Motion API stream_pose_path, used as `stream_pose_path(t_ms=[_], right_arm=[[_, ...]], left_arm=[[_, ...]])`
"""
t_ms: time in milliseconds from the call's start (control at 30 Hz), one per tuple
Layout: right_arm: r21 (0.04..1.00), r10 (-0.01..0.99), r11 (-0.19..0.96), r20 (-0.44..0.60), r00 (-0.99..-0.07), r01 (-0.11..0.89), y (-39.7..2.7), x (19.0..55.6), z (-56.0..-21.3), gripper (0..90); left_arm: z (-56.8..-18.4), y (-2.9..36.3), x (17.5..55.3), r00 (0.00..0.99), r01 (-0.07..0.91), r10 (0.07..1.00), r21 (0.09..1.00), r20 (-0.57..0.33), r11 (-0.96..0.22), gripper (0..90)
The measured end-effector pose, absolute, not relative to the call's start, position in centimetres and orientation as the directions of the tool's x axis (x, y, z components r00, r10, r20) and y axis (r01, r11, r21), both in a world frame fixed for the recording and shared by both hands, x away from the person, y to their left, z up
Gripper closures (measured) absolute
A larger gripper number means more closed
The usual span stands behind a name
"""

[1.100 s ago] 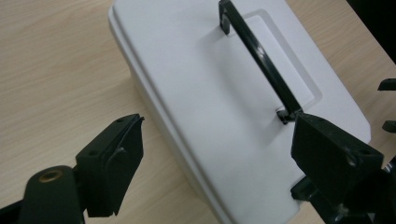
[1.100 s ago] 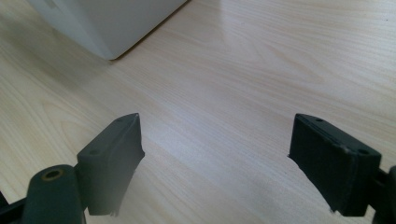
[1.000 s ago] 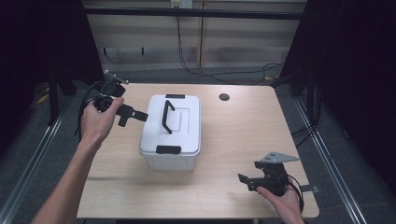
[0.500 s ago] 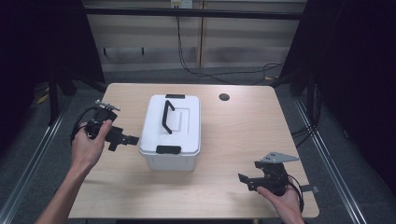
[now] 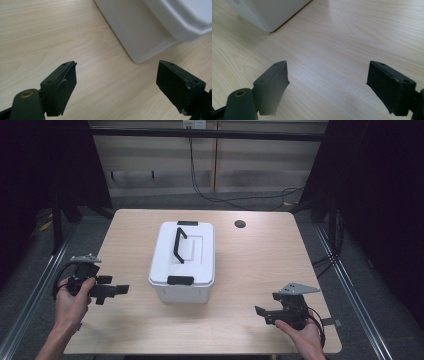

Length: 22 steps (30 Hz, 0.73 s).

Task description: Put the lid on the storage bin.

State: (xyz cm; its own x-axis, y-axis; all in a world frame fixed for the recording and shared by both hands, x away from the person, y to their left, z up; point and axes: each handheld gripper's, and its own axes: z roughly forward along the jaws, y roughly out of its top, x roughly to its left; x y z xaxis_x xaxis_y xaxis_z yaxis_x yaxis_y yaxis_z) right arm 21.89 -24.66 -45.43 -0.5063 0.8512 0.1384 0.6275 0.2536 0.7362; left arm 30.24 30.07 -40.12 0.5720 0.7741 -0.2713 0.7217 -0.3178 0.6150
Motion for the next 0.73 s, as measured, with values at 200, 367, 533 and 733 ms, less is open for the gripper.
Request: stream_pose_path(t_ms=[200,367,533,733], right_arm=[[0.734,0.855,0.248,0.141,-0.5,0.632,-24.7,21.9,-45.4,16.3],[0.736,0.854,0.248,0.14,-0.501,0.63,-24.7,21.8,-45.4,16.4],[0.737,0.85,0.261,0.13,-0.51,0.624,-24.6,21.9,-45.5,17.1],[0.745,0.865,0.246,0.121,-0.487,0.62,-24.7,22.0,-45.5,17.7]], left_arm=[[-41.2,30.3,28.7,0.577,0.709,0.778,0.624,-0.248,-0.327,16.5],[-42.4,29.9,27.8,0.581,0.705,0.788,0.61,-0.204,-0.362,16.1],[-44.3,29.4,26.7,0.594,0.7,0.79,0.582,-0.152,-0.414,16.4],[-45.5,29.4,26.8,0.591,0.714,0.791,0.56,-0.159,-0.42,16.5]])
